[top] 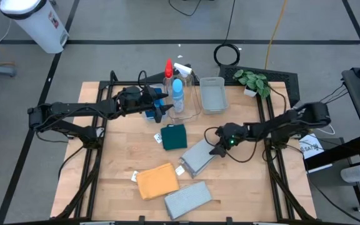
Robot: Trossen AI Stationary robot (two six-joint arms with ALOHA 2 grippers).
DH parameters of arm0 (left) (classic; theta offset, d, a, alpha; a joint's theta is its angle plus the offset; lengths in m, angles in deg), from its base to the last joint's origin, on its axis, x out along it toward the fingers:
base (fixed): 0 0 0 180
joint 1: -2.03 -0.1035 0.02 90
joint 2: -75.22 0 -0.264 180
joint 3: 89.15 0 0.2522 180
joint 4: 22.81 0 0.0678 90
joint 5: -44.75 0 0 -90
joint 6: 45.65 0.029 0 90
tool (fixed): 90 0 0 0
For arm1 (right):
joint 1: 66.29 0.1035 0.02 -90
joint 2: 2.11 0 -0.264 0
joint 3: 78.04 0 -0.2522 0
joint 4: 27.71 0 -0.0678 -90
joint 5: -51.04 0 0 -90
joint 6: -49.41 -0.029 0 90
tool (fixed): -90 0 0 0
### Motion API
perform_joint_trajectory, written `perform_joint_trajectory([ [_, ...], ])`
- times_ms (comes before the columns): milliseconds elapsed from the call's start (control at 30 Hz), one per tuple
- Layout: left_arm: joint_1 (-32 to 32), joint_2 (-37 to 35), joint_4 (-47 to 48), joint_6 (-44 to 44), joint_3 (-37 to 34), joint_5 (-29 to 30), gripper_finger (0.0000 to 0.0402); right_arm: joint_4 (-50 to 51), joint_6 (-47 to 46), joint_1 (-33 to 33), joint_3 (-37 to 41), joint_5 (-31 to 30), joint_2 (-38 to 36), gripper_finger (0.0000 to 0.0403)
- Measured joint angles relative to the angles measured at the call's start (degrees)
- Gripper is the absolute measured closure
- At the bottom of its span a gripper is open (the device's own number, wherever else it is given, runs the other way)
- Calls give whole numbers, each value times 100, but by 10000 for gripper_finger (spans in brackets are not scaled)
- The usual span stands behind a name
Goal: Pick & Place Kitchen Items
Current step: Put the gray microfiber cloth into the gray bin
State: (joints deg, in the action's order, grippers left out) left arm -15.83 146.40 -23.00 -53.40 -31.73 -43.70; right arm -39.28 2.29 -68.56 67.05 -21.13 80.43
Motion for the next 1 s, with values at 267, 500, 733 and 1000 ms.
perform_joint_trajectory([
  [267, -1, 0, 0, 0, 0, 1, 114, 28, -237, -302, -11, 48, 357, 229],
  [500, -1, 0, 0, 0, 0, 1, 114, 23, 200, -336, -7, 70, 322, 309],
  [733, -1, 0, 0, 0, 0, 1, 114, -23, 1070, -341, 0, 176, 306, 394],
  [1000, 1, 0, 1, 0, 0, 3, 114, 904, 2028, -329, -359, 151, -712, 400],
])
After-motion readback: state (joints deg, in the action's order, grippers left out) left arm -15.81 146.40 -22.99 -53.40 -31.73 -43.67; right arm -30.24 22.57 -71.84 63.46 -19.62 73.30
